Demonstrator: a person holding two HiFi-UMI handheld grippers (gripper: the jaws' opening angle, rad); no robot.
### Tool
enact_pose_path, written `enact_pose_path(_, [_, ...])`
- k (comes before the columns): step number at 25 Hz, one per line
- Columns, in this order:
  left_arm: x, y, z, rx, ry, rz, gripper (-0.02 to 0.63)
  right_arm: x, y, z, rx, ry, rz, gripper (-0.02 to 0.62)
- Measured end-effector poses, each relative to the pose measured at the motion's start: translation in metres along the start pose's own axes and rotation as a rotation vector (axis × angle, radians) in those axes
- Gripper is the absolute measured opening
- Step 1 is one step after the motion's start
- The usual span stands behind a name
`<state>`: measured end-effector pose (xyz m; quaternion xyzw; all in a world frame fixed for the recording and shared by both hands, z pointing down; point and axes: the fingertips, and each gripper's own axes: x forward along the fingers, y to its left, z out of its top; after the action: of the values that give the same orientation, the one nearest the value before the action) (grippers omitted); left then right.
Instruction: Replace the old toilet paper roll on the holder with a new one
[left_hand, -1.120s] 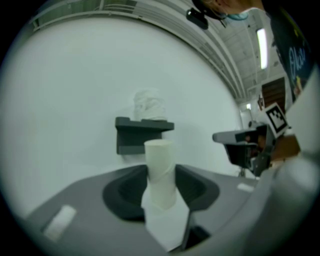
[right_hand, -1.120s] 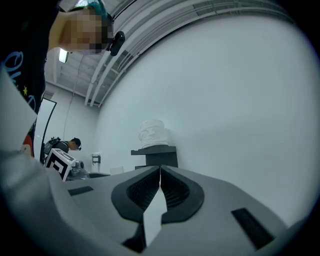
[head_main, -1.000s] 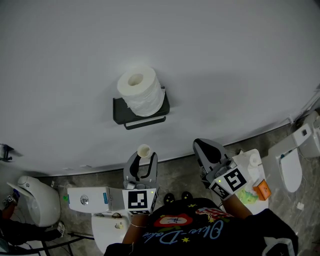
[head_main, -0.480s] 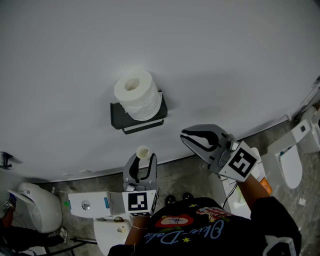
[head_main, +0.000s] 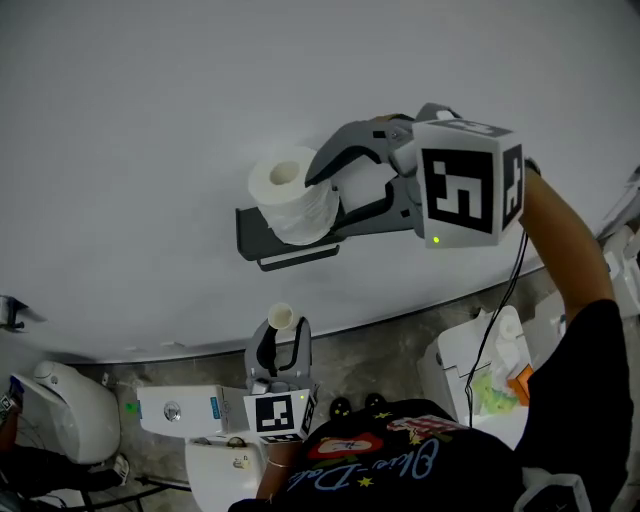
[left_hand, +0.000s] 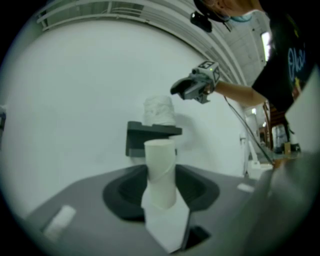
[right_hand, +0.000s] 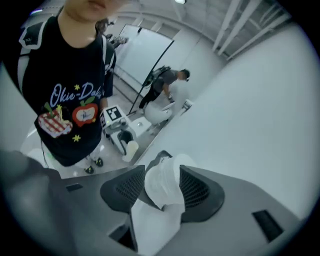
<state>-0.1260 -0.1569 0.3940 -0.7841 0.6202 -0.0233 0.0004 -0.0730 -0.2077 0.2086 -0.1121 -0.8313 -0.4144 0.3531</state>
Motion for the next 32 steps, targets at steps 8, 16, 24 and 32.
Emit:
enact_pose_path(8, [-0.021, 0.026, -0.005, -0.067, -0.016, 0.077, 0.173, 0.036, -0.019, -0.020, -0.082, 0.254, 0.237, 0.202])
enact_pose_path(16, [-0.028, 0.035, -0.008, -0.091, -0.008, 0.107, 0.173, 0.053, -0.009, -0.038, -0.081, 0.334, 0.343, 0.216])
enact_pose_path(24, [-0.023, 0.031, -0.005, -0.081, -0.004, 0.077, 0.173, 0.036, -0.003, -0.036, -0.002, 0.211, 0.228, 0.202])
enact_pose_path(32, [-0.008, 0.014, -0.001, -0.061, -0.002, 0.008, 0.173, -0.022, 0.018, -0.027, 0.313, -0.210, -0.117, 0.192])
